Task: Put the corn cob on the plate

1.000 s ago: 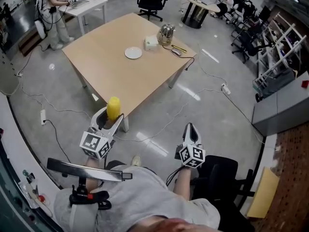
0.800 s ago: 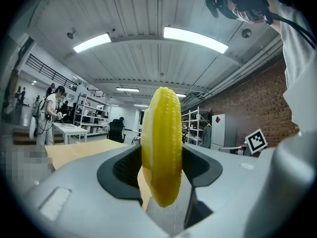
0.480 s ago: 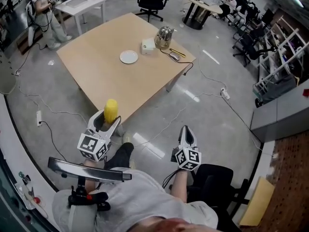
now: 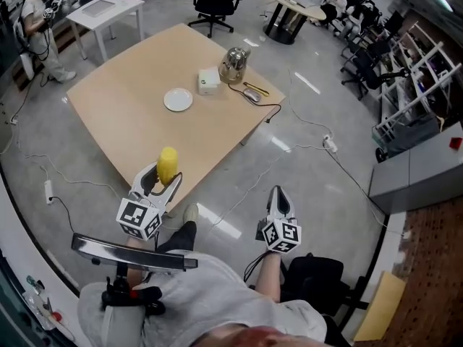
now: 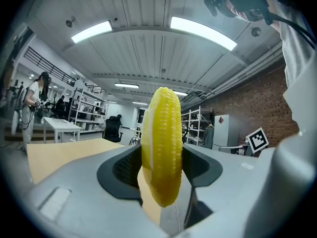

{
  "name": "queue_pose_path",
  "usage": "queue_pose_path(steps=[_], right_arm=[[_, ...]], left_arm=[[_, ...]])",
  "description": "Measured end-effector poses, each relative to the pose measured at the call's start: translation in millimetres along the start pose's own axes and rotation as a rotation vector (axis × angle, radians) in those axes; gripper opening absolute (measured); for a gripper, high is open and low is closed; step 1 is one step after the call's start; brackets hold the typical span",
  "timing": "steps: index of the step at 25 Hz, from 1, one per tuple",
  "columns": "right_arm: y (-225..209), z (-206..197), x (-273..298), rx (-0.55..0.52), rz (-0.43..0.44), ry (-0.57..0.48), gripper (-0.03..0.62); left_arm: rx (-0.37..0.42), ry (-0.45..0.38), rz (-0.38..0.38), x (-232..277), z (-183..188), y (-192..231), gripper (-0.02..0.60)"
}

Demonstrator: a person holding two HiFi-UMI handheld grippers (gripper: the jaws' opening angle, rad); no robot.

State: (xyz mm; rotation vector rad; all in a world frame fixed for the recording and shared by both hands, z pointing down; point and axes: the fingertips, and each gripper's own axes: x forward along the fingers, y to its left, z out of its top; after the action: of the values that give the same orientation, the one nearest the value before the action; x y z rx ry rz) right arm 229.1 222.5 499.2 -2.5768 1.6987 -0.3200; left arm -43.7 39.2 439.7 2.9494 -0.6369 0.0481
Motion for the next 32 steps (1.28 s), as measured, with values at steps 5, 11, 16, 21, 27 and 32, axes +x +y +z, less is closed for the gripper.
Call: queue_pose_path(steps=[5,11,16,21,27,32], right_arm=[[-0.9,13.5,48.8,-0.003,0.012,0.013,0.006],[3.4,22.0,112.4,-0.019,0.049,0.036,0.006],[13.9,30.0,159.1,-0.030,0.088,0.052,0.006],[35.6,34.2,199.7,-0.051,0.134,0.064,0.006],[67.2,28.0,243.8,-0.057,0.216,0.094,0.006],[94.2,23.6,274.2,-0.070,0.311,0.118,0.006]], left_arm=[[-0.010,0.011,0.012,44.0,6.9,33.6,0.262],[-0.018,0.008,0.040,82.4,9.8,71.5,0.262],[-0.033,0.009,0.076,99.9,5.7,103.0,0.262],[-0.052,0.018,0.129,103.8,-1.5,137.6,0.262],[-0.092,0.023,0.185,99.6,-8.2,160.1,0.262],[-0.125,0.045,0.269,90.4,-16.4,176.3,0.262]])
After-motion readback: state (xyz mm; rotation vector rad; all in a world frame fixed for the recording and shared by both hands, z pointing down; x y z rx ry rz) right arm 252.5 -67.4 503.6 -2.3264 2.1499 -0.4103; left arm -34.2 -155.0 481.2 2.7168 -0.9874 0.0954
